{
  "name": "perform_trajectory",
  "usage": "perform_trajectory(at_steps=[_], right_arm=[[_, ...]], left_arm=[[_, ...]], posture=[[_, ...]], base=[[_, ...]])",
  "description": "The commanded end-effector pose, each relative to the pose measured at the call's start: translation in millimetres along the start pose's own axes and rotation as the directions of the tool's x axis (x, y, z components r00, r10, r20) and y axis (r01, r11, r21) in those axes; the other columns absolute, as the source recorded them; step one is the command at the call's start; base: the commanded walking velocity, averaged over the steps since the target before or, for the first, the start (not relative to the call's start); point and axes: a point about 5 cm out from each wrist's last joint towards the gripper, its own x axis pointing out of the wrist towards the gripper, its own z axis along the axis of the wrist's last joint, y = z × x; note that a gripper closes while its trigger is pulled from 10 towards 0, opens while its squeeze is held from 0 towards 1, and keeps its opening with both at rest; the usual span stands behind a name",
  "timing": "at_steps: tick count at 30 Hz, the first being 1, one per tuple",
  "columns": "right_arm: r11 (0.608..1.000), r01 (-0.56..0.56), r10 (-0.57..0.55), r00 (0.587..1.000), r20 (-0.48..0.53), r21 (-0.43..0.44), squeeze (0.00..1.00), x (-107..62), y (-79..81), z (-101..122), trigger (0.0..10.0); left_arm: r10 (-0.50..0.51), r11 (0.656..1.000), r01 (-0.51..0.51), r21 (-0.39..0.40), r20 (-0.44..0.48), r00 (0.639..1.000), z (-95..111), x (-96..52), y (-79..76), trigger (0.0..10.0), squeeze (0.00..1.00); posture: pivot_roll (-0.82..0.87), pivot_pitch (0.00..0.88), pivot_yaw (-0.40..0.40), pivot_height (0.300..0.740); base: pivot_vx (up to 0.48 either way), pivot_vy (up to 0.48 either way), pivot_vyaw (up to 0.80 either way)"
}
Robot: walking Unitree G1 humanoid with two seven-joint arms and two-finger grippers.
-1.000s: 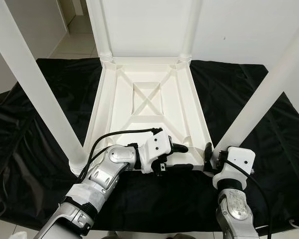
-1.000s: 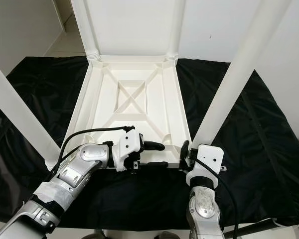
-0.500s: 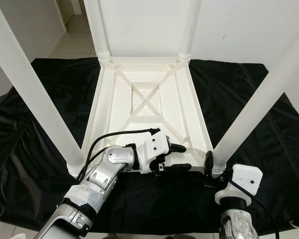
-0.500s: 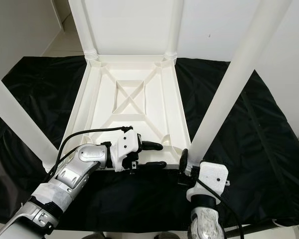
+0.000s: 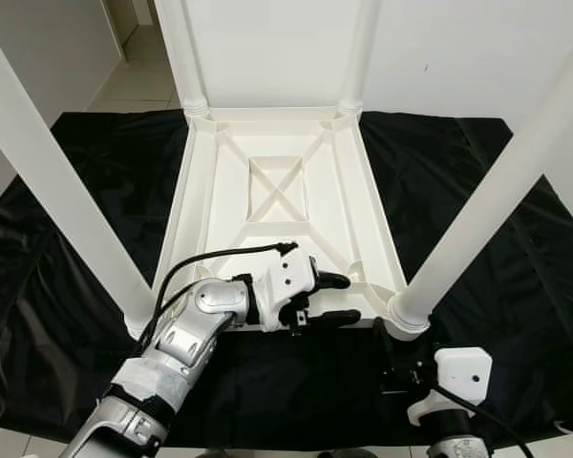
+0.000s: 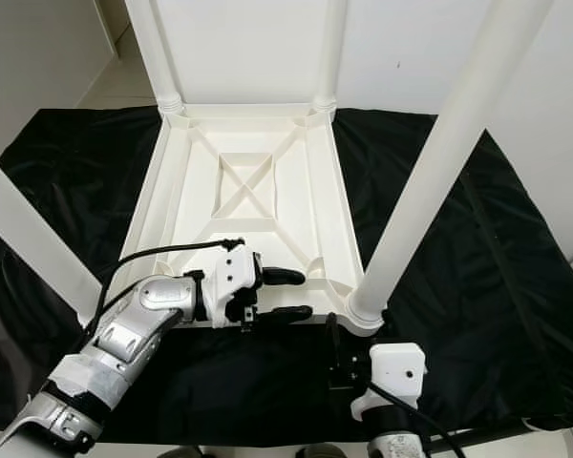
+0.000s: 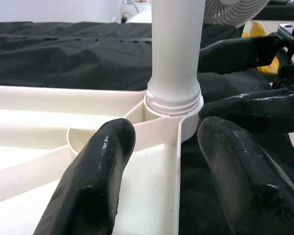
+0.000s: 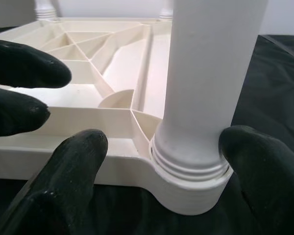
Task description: Building children table
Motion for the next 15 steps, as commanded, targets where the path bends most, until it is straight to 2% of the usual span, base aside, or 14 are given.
perform_trajectory(at_steps=[1, 8, 9, 10, 11, 12, 15], right_arm=[[0.999, -0.038, 0.038, 0.999, -0.007, 0.022, 0.00, -2.0, 1.6, 0.9, 10.0], [0.991, -0.131, 0.131, 0.991, -0.003, 0.019, 0.00, -1.9, 5.6, 5.3, 10.0], [0.990, -0.140, 0.140, 0.990, 0.003, 0.026, 0.00, -1.6, 6.3, 7.6, 8.8], [0.990, -0.140, 0.140, 0.990, 0.003, 0.026, 0.00, -1.6, 6.3, 7.6, 8.8], [0.988, -0.148, 0.148, 0.989, 0.007, 0.033, 0.00, -1.5, 6.5, 9.2, 4.7], [0.988, -0.148, 0.148, 0.989, 0.007, 0.033, 0.00, -1.5, 6.5, 9.2, 4.7], [0.969, -0.243, 0.244, 0.970, 0.003, 0.045, 0.00, -4.6, 12.3, 15.1, 4.6]], left_arm=[[-0.023, 1.000, 0.023, -0.017, 0.033, 0.999, 5.2, -1.6, -0.7, 10.0, 0.00], [-0.048, 0.994, 0.056, -0.089, 0.094, 0.994, 15.7, -3.9, -4.1, 10.0, 0.00], [-0.041, 0.993, 0.054, -0.106, 0.113, 0.993, 18.9, -4.0, -4.2, 10.0, 0.00], [-0.041, 0.993, 0.054, -0.106, 0.113, 0.993, 18.9, -4.0, -4.2, 10.0, 0.00], [-0.036, 0.992, 0.051, -0.118, 0.126, 0.991, 21.2, -4.1, -4.1, 10.0, 0.00], [-0.036, 0.992, 0.051, -0.118, 0.126, 0.991, 21.2, -4.1, -4.1, 10.0, 0.00], [-0.030, 0.989, 0.050, -0.138, 0.143, 0.989, 27.3, -7.3, -2.1, 10.0, 0.00]], posture=[[-0.09, 0.046, 0.045, 0.740], [-0.09, 0.047, 0.042, 0.740], [-0.09, 0.046, 0.042, 0.740], [-0.09, 0.046, 0.042, 0.740], [-0.09, 0.046, 0.042, 0.740], [-0.09, 0.046, 0.042, 0.740], [-0.09, 0.042, 0.036, 0.740]], base=[[0.000, 0.000, 0.00], [0.000, 0.000, 0.00], [0.000, 0.000, 0.00], [0.000, 0.000, 0.00], [0.000, 0.000, 0.00], [0.000, 0.000, 0.00], [0.000, 0.000, 0.00]])
